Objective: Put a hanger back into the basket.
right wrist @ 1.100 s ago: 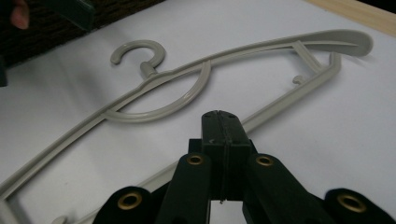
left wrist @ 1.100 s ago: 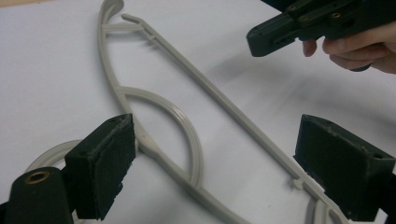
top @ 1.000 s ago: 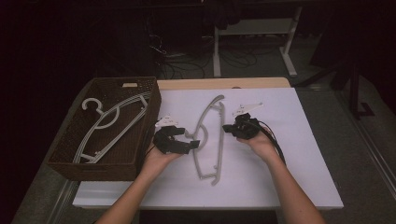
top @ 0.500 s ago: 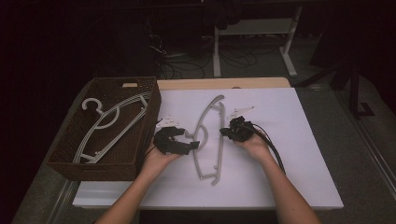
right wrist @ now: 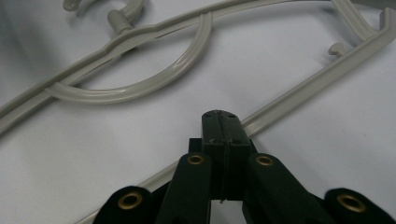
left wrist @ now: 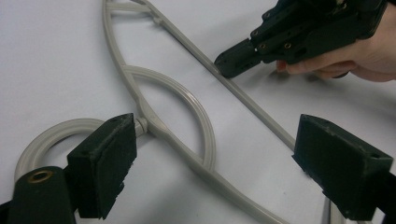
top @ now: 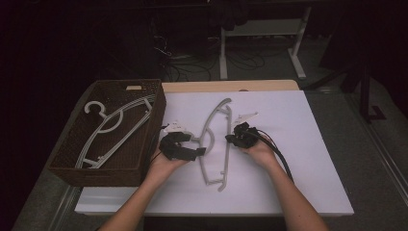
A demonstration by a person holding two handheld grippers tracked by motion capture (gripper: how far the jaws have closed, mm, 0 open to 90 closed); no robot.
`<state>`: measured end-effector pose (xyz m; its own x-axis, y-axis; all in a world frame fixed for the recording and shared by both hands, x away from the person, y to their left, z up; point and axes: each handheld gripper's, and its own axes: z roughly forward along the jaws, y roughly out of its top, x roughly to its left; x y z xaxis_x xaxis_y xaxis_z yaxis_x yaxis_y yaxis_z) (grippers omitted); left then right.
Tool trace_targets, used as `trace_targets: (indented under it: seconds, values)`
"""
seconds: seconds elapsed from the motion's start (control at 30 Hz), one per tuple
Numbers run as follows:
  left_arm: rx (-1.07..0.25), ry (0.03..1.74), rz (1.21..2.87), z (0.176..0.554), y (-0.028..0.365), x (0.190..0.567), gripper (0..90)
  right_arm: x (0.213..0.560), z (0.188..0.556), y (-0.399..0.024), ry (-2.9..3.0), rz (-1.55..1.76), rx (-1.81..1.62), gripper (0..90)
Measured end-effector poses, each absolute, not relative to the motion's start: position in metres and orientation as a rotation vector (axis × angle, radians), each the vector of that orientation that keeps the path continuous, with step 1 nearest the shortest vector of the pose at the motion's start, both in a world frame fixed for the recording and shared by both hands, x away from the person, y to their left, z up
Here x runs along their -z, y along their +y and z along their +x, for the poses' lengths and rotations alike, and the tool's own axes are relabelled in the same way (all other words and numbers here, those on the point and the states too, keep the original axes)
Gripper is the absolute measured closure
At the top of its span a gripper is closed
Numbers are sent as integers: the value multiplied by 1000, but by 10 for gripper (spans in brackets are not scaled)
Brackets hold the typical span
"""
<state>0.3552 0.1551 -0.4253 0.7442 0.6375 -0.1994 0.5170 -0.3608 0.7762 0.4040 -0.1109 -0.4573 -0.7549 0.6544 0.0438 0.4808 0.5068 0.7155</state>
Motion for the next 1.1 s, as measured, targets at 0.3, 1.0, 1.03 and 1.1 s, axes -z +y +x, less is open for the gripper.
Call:
trace_targets:
  seconds: [0.3,1.0,1.03,1.1]
  values:
    - [-97,909,2145,359,143,447,155,457,403,-110,2516,954,-1068,890]
    - [37,921,2150,361,137,455,206,458,403,-110,2515,956,-1076,891]
    - [14,928,2152,362,137,455,196,458,403,-111,2515,956,-1076,891]
    - [-30,958,2154,368,139,454,178,458,403,-111,2517,957,-1078,891]
